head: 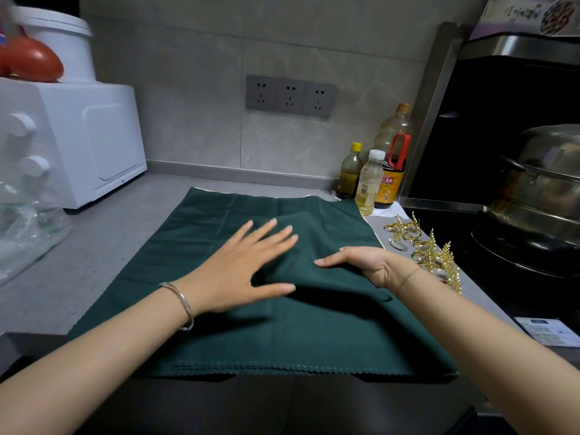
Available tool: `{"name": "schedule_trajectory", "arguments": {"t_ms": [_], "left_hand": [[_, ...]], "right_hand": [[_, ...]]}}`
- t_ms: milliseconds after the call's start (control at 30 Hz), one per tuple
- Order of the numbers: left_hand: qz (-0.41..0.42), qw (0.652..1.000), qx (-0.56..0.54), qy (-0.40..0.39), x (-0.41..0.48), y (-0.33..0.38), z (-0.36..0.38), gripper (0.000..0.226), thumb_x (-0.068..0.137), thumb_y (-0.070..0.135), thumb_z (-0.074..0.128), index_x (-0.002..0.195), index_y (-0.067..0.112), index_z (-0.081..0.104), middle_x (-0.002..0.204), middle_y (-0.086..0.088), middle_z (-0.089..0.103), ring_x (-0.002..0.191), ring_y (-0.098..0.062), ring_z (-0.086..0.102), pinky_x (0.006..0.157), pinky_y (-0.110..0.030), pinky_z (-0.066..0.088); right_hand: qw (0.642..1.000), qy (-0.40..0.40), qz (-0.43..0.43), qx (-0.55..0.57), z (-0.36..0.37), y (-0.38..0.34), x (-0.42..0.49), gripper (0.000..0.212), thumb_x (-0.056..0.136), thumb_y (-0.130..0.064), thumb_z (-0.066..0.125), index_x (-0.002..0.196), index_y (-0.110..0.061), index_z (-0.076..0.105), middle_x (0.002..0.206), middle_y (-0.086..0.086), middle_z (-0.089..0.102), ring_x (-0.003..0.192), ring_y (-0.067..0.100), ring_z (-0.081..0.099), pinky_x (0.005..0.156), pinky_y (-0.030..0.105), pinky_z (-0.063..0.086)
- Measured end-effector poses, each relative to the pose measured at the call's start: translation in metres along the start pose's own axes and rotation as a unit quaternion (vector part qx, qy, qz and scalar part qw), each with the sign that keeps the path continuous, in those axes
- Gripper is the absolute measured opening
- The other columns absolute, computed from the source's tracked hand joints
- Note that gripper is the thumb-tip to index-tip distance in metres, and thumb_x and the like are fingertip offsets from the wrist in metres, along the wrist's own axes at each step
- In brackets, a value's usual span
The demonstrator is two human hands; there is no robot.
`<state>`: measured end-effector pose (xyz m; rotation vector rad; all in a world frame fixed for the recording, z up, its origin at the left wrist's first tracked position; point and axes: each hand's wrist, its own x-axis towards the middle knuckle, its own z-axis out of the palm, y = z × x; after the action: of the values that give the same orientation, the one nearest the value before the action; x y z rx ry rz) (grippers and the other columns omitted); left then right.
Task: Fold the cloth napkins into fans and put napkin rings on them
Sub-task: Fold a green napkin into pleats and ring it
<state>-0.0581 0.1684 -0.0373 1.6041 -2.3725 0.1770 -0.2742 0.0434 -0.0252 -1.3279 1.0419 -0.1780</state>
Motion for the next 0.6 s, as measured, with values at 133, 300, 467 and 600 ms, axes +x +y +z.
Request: {"name": "schedule_trajectory", "arguments": {"t_ms": [133, 300, 467, 600], "left_hand": [[-0.017, 0.994, -0.003, -0.108, -0.004, 0.006, 0.021, 0.085, 0.078, 0.079, 0.023, 0.15, 0.04, -0.001, 0.155, 0.024, -0.011, 0.14, 0.004, -0.022, 0.117, -0.031, -0.016], [-0.05, 0.983, -0.094, -0.147, -0.001, 0.008, 0.038, 0.08, 0.083, 0.074, 0.034, 0.15, 0.042, 0.004, 0.155, 0.026, -0.004, 0.141, 0.007, -0.011, 0.119, -0.029, -0.009], [-0.058, 0.982, -0.113, -0.14, 0.003, 0.007, 0.046, 0.077, 0.084, 0.074, 0.034, 0.15, 0.042, 0.009, 0.156, 0.026, 0.003, 0.142, 0.007, -0.005, 0.12, -0.03, -0.004], [-0.066, 0.983, -0.1, -0.142, 0.007, 0.009, 0.044, 0.077, 0.083, 0.075, 0.033, 0.15, 0.041, 0.015, 0.156, 0.024, 0.007, 0.143, 0.004, 0.0, 0.12, -0.03, -0.002]], "right_hand": [[0.994, -0.048, 0.072, -0.065, 0.002, 0.0, 0.016, 0.035, 0.077, -0.018, 0.07, 0.11, -0.008, 0.068, 0.113, 0.013, 0.067, 0.101, 0.028, 0.062, 0.105, 0.043, 0.042], [0.987, -0.058, 0.107, -0.109, -0.002, -0.001, 0.023, 0.024, 0.083, -0.019, 0.067, 0.106, -0.01, 0.069, 0.104, 0.009, 0.07, 0.094, 0.024, 0.065, 0.102, 0.041, 0.045], [0.984, -0.087, 0.095, -0.123, -0.007, -0.001, 0.021, 0.025, 0.084, -0.027, 0.066, 0.104, -0.013, 0.07, 0.105, 0.007, 0.071, 0.093, 0.022, 0.067, 0.091, 0.035, 0.052], [0.983, 0.018, -0.014, -0.182, -0.018, 0.0, 0.006, 0.024, 0.088, -0.025, 0.065, 0.105, -0.008, 0.068, 0.095, 0.001, 0.072, 0.087, 0.016, 0.068, 0.078, 0.022, 0.054]]}}
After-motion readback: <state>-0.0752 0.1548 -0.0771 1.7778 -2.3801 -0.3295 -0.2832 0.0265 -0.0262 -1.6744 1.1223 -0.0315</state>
